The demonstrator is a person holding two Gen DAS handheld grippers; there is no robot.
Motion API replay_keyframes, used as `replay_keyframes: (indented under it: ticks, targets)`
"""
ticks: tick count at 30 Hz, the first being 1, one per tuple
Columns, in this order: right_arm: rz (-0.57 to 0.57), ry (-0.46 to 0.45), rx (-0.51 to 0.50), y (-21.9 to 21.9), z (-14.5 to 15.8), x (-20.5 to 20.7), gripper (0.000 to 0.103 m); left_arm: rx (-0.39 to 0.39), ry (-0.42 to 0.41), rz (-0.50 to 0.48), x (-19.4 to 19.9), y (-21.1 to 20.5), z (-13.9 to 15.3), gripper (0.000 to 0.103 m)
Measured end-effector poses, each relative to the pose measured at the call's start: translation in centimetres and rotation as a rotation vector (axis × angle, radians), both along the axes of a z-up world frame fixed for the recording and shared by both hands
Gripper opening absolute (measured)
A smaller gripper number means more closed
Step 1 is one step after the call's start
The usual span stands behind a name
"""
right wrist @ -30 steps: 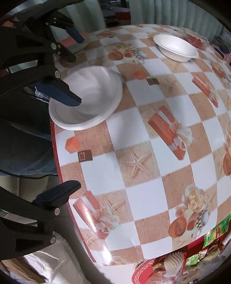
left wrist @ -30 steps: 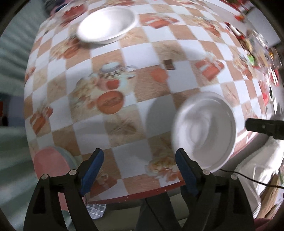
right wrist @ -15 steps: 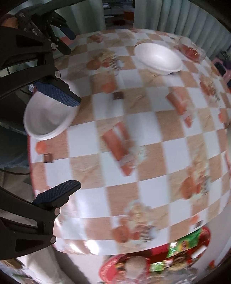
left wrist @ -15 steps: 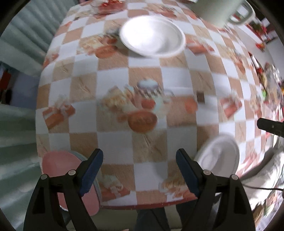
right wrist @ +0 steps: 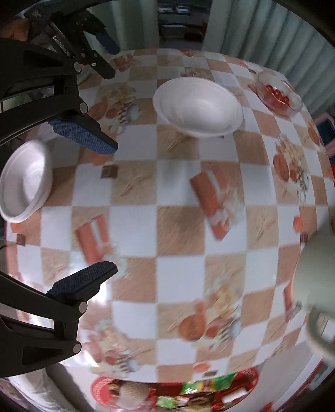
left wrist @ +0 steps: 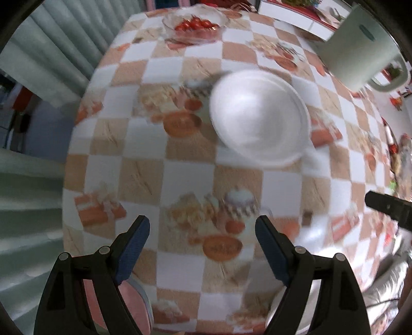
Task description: Organize plates and bowls
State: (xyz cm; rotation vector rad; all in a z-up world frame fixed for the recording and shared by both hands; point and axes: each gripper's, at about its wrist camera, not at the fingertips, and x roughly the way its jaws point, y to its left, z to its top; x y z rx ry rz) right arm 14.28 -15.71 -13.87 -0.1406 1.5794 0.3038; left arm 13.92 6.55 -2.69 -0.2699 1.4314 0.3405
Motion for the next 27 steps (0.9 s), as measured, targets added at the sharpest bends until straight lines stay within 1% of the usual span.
replay_keyframes:
  ticks: [10,14,20,22,25,27]
  targets:
    - [0.044,0.022,0.008,5.0,-2.6,3.3,0.086,0.076,-0.015,0.054,5.2,2.3,-0.6,0.087]
    - [0.047,0.024,0.009,6.4,-3.4,4.4,0.086,0.099,-0.009,0.037,7.1,2.5,-1.3,0.086]
    - [0.036,0.039,0.023,7.7,-4.8,5.8,0.086,0.125,0.025,0.005,9.2,2.7,-3.0,0.086]
    - [0.036,0.045,0.019,8.1,-5.4,6.1,0.086,0.121,0.033,-0.001,9.7,2.8,-3.6,0.086]
    - [0.03,0.058,0.021,8.4,-6.3,6.5,0.086,0.094,0.047,0.002,10.6,3.2,-4.6,0.086]
    - [0.033,0.061,0.016,8.7,-6.9,6.7,0.086,0.099,0.052,0.001,11.0,3.4,-5.1,0.086]
